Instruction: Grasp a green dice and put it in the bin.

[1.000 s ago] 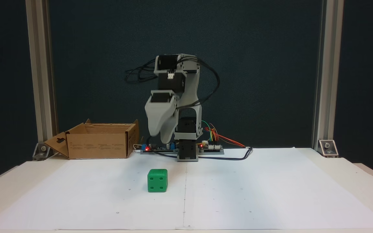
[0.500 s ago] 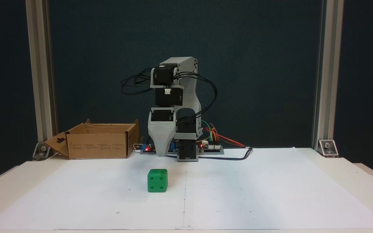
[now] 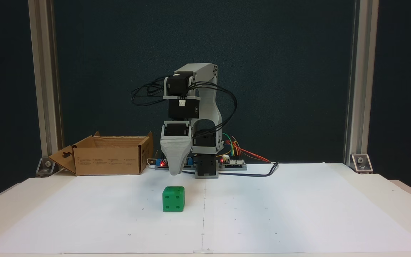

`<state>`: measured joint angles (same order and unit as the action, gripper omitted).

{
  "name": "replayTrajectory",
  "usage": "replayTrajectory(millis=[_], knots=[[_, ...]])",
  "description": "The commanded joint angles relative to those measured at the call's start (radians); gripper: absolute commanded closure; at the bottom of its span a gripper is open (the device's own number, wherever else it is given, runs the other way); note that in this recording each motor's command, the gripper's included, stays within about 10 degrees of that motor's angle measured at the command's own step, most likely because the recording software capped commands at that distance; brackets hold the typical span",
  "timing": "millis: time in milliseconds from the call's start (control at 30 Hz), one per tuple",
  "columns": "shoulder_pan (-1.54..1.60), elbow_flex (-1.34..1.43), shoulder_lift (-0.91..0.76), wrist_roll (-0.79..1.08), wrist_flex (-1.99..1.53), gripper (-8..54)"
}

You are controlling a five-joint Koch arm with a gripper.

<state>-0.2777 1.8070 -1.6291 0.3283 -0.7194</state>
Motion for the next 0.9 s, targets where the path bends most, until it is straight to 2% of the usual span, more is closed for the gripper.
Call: replayTrajectory(millis=[0,600,867], knots=[[-0.011,-0.077,-0.002,0.031,0.003,2.2],[-0.028,-0.072,-0.002,-0.037,-0.055,2.5],[-0.023,-0.072,0.005,-0.129,-0.034,2.4]])
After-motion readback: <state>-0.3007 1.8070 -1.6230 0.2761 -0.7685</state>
